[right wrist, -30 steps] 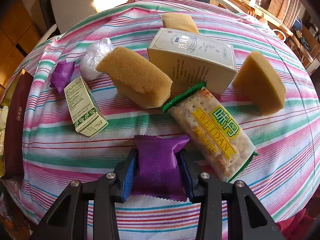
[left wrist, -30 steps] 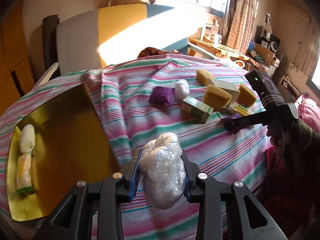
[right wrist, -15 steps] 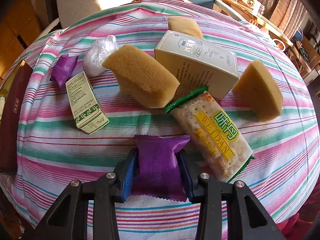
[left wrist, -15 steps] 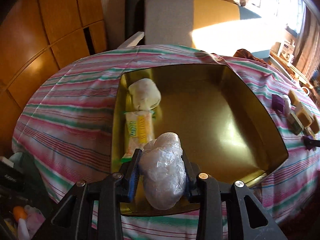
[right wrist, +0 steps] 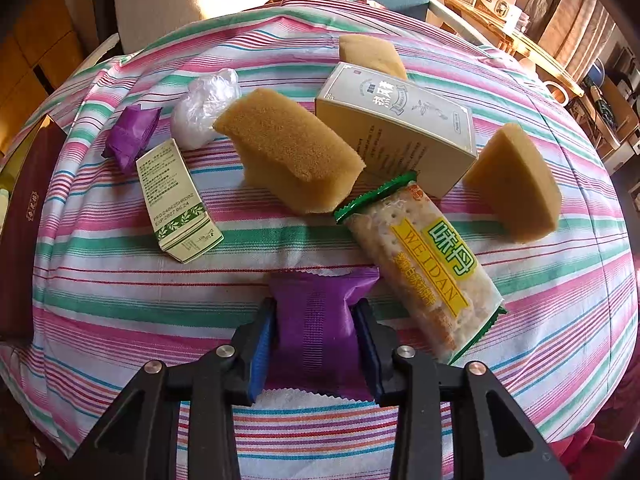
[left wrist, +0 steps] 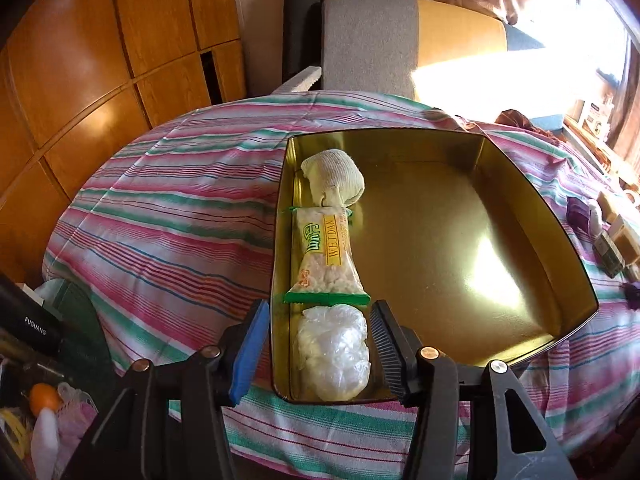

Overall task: Organize objects
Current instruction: 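Carry the purple packet with the right gripper and drop it in the tray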

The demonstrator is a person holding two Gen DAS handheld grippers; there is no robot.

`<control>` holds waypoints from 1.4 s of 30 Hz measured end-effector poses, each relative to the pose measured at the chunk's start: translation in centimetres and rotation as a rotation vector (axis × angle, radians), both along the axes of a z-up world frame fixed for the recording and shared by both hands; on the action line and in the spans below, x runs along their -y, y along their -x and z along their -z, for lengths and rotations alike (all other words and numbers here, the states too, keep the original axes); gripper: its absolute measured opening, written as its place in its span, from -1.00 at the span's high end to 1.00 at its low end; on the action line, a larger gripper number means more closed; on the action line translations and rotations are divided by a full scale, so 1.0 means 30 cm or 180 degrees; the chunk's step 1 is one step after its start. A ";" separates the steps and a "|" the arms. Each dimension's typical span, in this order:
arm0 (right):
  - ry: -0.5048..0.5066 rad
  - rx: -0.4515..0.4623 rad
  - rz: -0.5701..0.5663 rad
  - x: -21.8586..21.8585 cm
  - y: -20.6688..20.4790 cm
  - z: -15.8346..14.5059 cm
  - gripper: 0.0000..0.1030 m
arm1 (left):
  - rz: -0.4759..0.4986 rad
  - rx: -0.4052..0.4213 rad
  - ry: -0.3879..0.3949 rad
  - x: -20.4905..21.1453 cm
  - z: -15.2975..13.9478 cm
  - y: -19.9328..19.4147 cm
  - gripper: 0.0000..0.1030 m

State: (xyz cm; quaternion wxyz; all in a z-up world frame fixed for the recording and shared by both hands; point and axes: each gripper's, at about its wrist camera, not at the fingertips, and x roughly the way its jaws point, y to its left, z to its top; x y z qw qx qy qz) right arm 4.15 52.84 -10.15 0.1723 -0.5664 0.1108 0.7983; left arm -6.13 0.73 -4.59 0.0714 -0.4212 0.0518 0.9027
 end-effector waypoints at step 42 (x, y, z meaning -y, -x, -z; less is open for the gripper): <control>0.1305 -0.0305 -0.2054 1.335 0.474 -0.050 0.20 | -0.0825 -0.0295 -0.0355 0.244 -0.072 -0.092 -0.31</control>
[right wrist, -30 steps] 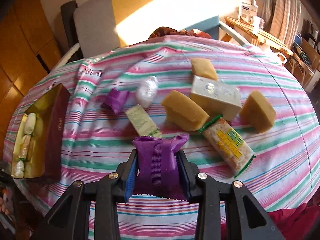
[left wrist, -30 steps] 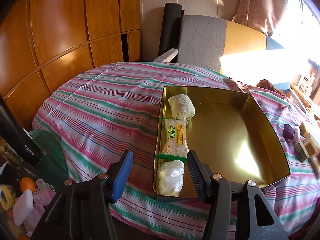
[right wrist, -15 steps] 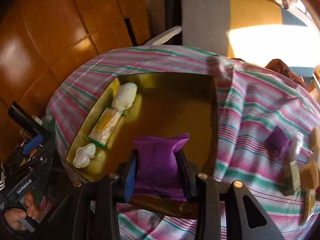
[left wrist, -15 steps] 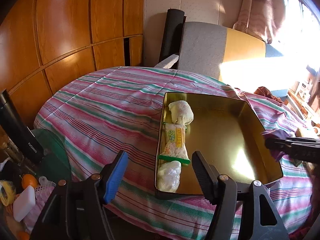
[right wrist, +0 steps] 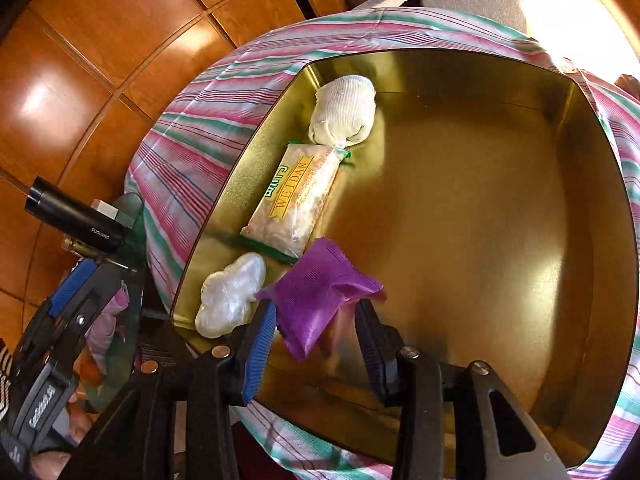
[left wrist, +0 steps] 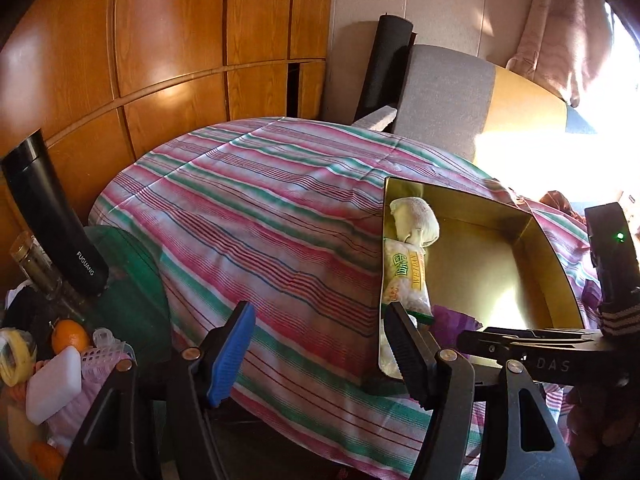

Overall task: Organize objects
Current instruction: 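Carry the purple packet with the right gripper and drop it in the tray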

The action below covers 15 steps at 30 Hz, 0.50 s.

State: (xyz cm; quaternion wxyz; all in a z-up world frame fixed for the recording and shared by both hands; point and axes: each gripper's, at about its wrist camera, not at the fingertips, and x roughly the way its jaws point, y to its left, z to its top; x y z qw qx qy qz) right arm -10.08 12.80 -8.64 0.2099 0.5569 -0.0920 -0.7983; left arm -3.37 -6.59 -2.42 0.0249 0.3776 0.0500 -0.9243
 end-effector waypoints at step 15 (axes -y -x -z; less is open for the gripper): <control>-0.0356 -0.0703 0.0522 -0.248 -0.151 -0.228 0.16 | 0.0333 -0.0126 0.0139 -0.118 -0.071 -0.028 -0.45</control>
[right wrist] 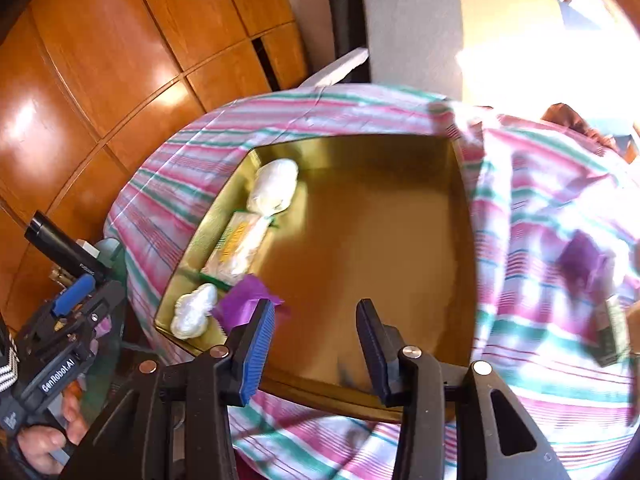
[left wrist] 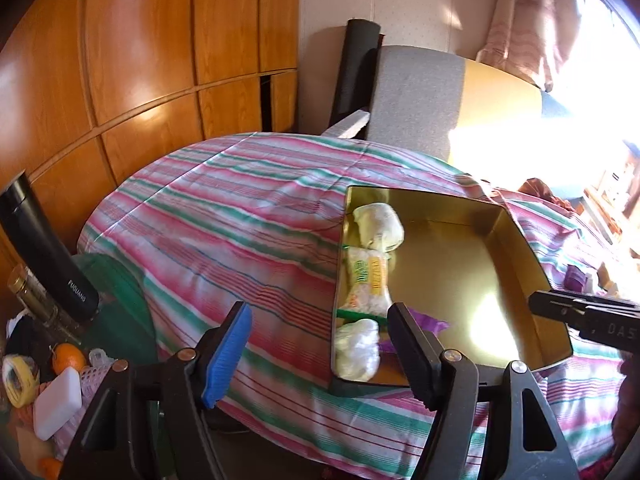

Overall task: Organize objects
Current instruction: 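Carry the purple packet with the right gripper and drop it in the tray, then grasp the green-white box with the left gripper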

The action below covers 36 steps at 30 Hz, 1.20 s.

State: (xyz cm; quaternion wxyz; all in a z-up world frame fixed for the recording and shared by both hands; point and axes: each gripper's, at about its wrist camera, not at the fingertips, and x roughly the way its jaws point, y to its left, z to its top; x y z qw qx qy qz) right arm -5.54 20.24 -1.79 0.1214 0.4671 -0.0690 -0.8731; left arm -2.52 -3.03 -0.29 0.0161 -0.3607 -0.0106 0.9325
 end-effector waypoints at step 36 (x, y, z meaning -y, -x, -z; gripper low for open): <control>0.0397 -0.0393 0.3682 -1.404 -0.479 0.065 -0.18 | 0.1543 0.0068 0.0164 -0.703 -0.057 -0.031 -0.53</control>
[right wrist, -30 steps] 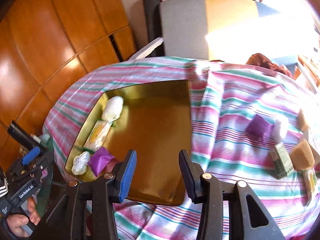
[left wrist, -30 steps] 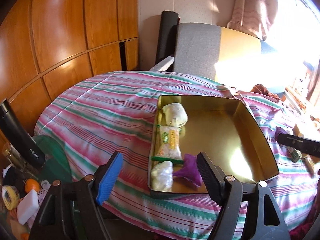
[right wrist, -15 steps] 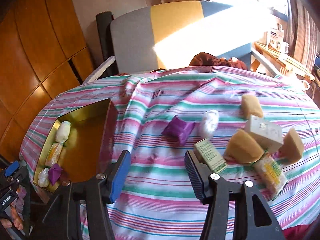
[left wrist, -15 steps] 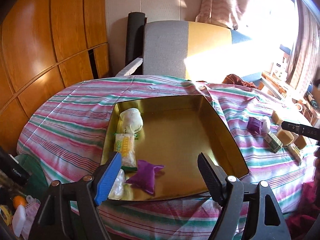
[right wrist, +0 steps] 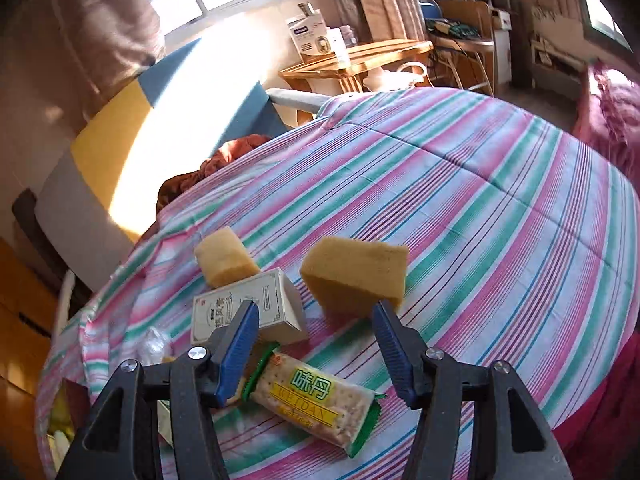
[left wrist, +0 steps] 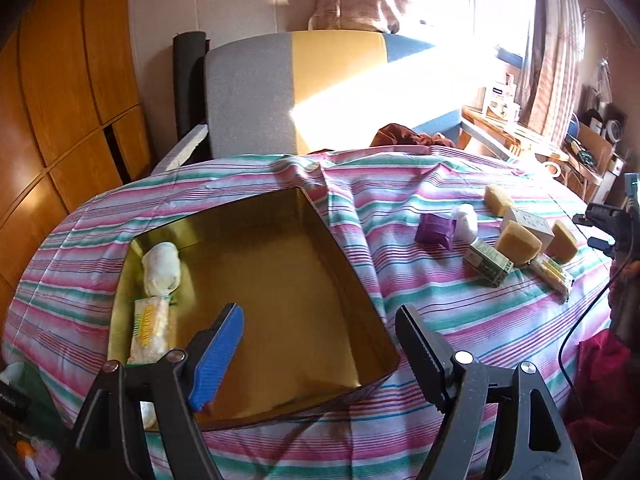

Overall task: Organize objects
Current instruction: 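Grasp the green-white box with the left gripper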

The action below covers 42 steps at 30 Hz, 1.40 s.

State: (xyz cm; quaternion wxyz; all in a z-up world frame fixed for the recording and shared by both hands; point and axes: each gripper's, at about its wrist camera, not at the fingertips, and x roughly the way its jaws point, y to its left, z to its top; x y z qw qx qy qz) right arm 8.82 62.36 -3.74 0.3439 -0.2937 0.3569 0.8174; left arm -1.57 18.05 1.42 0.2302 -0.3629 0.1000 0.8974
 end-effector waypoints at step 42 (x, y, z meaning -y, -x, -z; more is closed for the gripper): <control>0.1097 -0.0677 0.0358 -0.107 -0.113 0.108 -0.24 | 0.0783 0.0956 -0.0073 -0.807 0.326 0.158 0.12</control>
